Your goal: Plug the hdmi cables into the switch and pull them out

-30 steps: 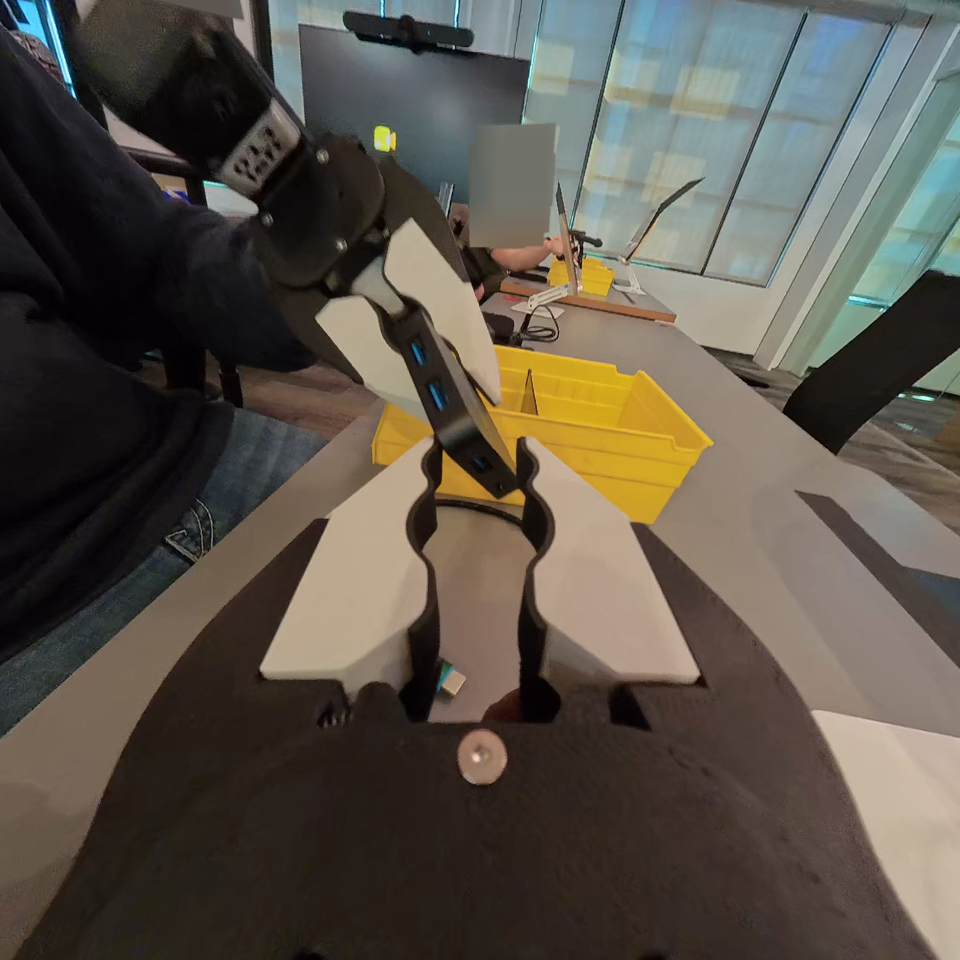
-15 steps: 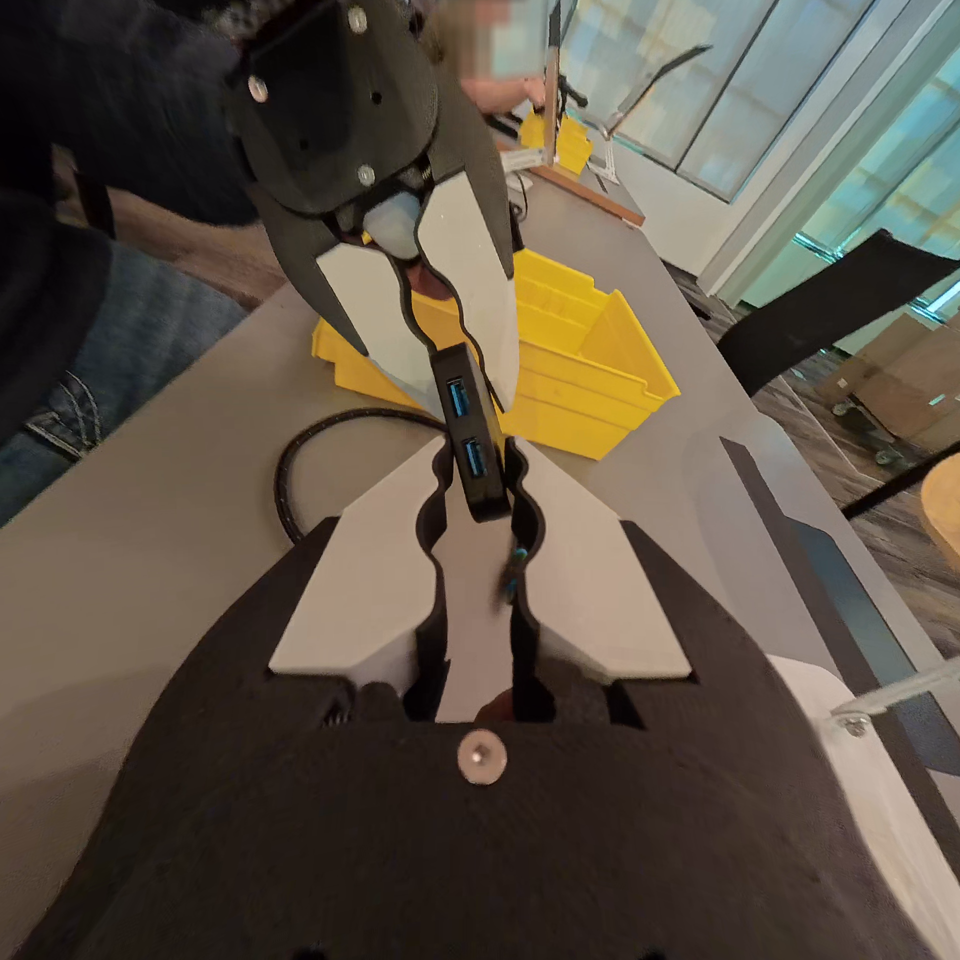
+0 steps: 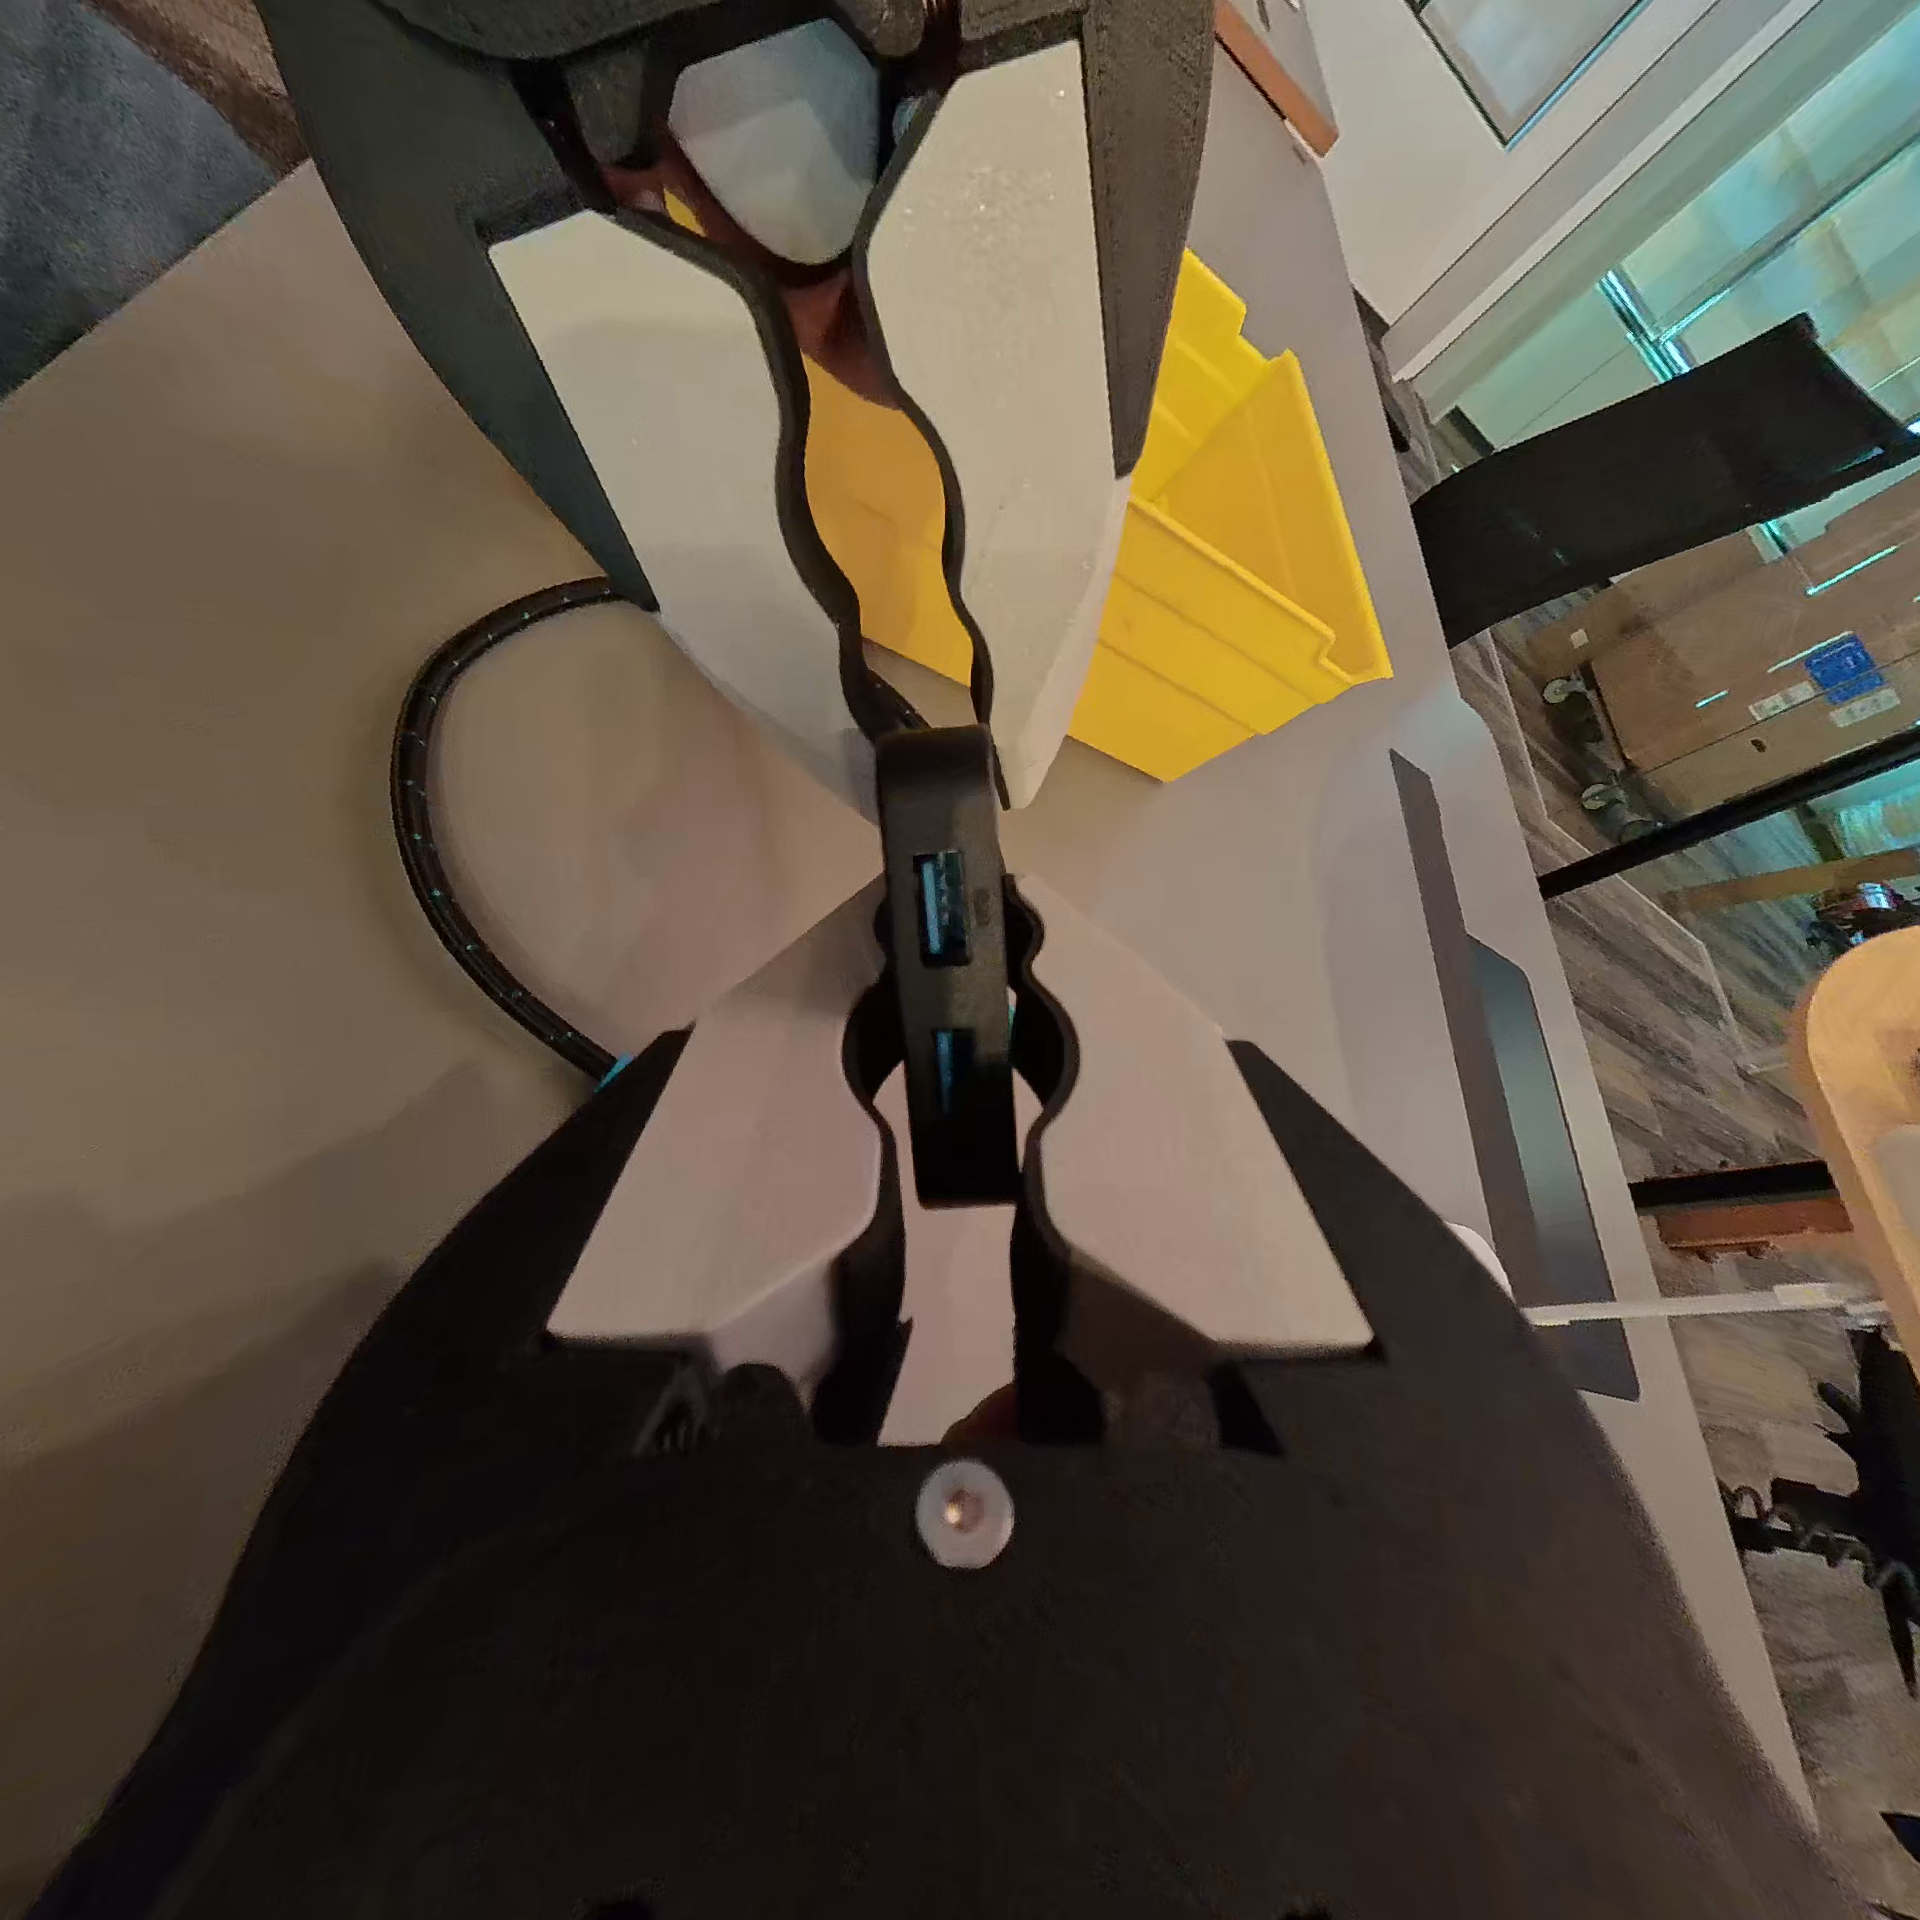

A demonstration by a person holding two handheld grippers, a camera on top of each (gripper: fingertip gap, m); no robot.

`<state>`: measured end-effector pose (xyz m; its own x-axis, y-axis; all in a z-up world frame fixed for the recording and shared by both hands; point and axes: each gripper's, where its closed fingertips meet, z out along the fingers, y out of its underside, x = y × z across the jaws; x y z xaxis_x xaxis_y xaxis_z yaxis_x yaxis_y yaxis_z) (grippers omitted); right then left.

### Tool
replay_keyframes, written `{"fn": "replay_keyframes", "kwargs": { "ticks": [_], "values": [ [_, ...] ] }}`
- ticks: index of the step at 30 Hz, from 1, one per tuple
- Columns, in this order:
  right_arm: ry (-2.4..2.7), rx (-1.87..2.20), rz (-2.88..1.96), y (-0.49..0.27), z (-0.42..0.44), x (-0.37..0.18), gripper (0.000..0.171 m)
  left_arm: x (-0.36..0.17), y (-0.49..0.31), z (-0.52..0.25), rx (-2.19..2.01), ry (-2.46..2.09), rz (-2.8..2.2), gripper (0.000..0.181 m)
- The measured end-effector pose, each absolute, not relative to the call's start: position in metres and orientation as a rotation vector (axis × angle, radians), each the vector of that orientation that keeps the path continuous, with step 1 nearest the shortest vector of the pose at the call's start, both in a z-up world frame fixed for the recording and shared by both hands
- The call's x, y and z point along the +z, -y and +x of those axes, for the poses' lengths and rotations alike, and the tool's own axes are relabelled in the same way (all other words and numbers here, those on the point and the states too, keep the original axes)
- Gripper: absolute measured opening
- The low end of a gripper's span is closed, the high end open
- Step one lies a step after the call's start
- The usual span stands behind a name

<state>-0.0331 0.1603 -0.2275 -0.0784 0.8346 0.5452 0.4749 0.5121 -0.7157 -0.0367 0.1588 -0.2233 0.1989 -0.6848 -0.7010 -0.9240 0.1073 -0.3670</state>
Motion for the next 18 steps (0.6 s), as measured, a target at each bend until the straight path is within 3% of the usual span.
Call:
{"fn": "replay_keyframes", "kwargs": {
  "ticks": [18],
  "values": [
    [1.533,0.265,-1.276,-0.225,0.008,-0.235,0.011,-0.229,-0.171,-0.061,0.354,-1.497,-1.738,0.026]
  ]
}}
